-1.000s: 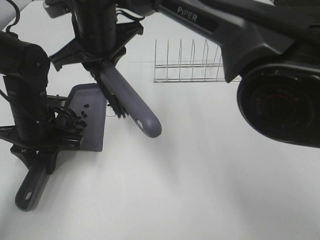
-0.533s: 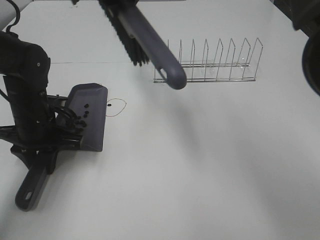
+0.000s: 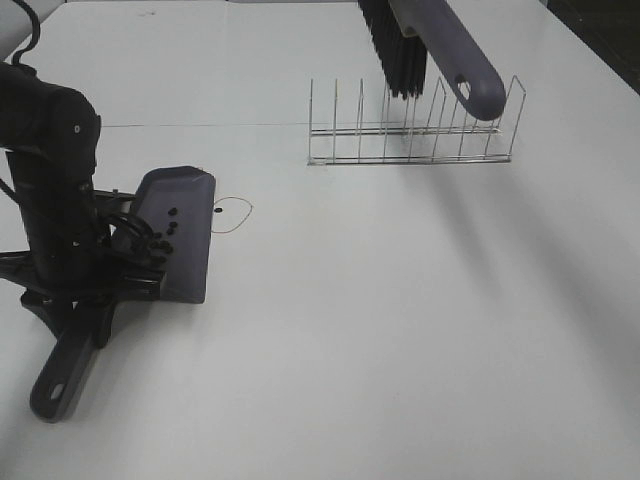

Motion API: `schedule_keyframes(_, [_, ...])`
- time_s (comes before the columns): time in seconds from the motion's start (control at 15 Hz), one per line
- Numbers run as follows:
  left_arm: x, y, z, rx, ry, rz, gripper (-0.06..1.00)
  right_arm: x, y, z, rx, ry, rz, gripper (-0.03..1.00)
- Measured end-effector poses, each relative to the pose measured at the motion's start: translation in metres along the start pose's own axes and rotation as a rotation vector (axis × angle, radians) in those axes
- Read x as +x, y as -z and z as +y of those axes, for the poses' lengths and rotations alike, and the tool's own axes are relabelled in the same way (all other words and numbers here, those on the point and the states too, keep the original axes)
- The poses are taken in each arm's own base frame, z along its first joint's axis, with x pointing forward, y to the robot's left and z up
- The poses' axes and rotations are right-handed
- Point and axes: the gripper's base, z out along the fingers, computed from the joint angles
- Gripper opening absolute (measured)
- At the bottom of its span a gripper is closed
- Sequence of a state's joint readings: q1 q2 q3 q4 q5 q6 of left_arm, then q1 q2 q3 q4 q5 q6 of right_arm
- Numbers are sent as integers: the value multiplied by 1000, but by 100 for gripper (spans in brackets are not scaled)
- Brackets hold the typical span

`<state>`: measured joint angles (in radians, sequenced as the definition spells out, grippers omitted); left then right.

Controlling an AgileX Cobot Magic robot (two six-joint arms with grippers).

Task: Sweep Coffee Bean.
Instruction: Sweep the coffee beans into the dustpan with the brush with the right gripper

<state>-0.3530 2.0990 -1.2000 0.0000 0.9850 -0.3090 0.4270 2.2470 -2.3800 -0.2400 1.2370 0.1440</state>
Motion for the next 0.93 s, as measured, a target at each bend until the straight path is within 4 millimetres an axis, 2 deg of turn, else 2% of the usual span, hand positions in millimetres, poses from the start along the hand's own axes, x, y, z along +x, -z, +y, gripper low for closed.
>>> schedule_keyframes(0.13, [0,0,0,0,-1,0,32,17,-19,20,-47,32,93,28])
schedule_keyframes(0.53, [0,0,0,0,-2,0,32,58,-86,121,-145,230,167,28])
schedule_keyframes(0.67, [0,0,0,0,-3,0,32,71,-106,139,-150,265,197,28])
schedule_keyframes(0.8, [0,0,0,0,-3,0,32,84,-127,147,-148,280,241,28])
schedule_keyframes(0.93, [0,0,0,0,-3,-1,32,86,-129,155,-168,288,230,28])
